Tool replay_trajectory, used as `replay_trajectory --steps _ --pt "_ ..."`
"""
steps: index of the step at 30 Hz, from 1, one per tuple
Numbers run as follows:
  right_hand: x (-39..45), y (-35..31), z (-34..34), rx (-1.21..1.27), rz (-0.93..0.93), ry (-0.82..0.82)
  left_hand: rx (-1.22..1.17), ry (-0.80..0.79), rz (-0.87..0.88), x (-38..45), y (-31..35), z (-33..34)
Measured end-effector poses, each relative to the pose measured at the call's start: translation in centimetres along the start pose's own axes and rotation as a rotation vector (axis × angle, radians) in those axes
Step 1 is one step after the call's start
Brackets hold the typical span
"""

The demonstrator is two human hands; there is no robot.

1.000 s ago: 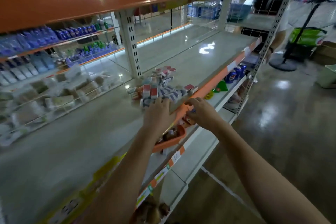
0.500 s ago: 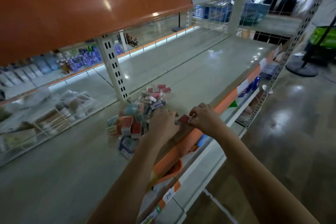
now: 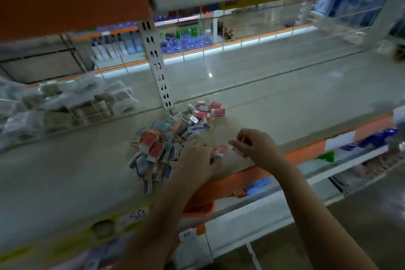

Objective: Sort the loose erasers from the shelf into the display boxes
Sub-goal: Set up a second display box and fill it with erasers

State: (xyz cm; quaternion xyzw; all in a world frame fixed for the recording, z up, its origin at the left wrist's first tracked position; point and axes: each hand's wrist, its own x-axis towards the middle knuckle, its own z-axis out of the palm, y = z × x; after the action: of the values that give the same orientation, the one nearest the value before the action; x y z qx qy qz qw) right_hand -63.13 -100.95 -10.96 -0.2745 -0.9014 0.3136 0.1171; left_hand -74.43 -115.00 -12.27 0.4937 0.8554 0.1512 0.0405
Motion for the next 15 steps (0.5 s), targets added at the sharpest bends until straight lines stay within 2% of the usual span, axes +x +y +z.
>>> replay_trajectory --steps 8,15 --pt "0.0 0.6 -0.7 0.432 0.010 -0.155 -0.325 0.300 -0.214 -1.2 1.4 -0.8" --pt "-0.5 -1.6 1.0 0.711 -0.080 -0.352 -0.814 0.348 -0.500 -4.7 0.3 -2.2"
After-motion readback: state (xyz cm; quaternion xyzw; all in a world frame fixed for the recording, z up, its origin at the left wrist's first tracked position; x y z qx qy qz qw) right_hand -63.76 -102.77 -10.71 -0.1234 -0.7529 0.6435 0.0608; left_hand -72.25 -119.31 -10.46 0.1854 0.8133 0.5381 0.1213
